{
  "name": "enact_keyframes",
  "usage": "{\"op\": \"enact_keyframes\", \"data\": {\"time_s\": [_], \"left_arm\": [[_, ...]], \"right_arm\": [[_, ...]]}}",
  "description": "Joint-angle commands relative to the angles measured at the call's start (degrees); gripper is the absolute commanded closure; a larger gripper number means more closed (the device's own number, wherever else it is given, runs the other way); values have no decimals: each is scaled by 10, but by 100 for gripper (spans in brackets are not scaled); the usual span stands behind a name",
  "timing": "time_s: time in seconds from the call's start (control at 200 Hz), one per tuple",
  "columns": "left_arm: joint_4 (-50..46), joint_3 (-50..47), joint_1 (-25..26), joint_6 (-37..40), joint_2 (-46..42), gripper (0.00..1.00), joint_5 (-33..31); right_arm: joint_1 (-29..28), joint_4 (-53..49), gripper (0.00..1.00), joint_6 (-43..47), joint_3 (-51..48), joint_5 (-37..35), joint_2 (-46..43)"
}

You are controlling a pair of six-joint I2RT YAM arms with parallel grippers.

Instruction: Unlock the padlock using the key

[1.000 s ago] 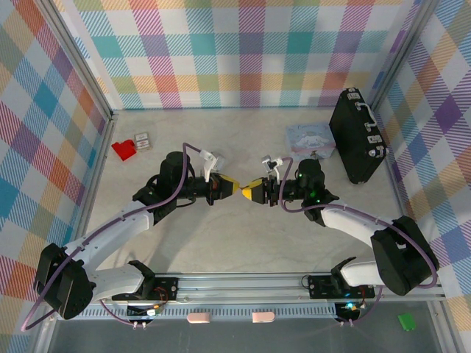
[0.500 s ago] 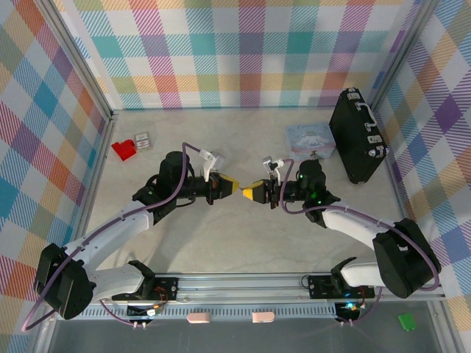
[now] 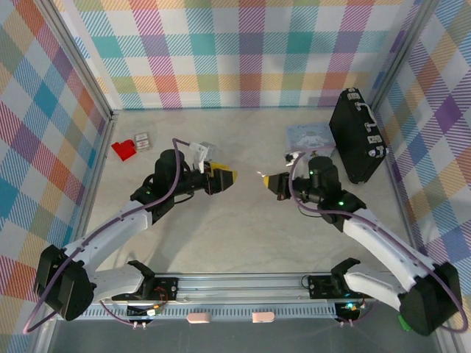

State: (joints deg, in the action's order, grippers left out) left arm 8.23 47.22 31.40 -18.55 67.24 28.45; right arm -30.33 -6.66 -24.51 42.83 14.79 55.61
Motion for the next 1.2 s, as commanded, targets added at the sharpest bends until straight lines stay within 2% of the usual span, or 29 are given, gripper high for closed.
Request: {"op": "enact_keyframes", "data": {"time_s": [0.0,0.18,0.41,0.545,0.66,0.95,1.11,1.195], "left_arm": [[65,17,-5,-83,61,44,-41],[98,76,26,-154,190,45,-90],[180,177,87,-236,378,45,-117],[89,286,113,-242,473,43,-180],[29,361,124,-239,529,36,-242],[-17,515,149,-245,646,34,-277],[-93,607,152,-220,696,27,-366],[-123,665,152,-204,727,23,-389]], "right_arm": [[2,-176,100,8,31,-174,-64],[2,-257,100,-10,54,-267,-168],[2,-290,100,-16,63,-304,-253],[2,-298,100,-17,66,-302,-272],[2,-302,100,-18,61,-302,-281],[2,-292,100,-31,37,-295,-292],[2,-291,100,-38,27,-286,-296],[2,-294,100,-39,22,-284,-301]]}}
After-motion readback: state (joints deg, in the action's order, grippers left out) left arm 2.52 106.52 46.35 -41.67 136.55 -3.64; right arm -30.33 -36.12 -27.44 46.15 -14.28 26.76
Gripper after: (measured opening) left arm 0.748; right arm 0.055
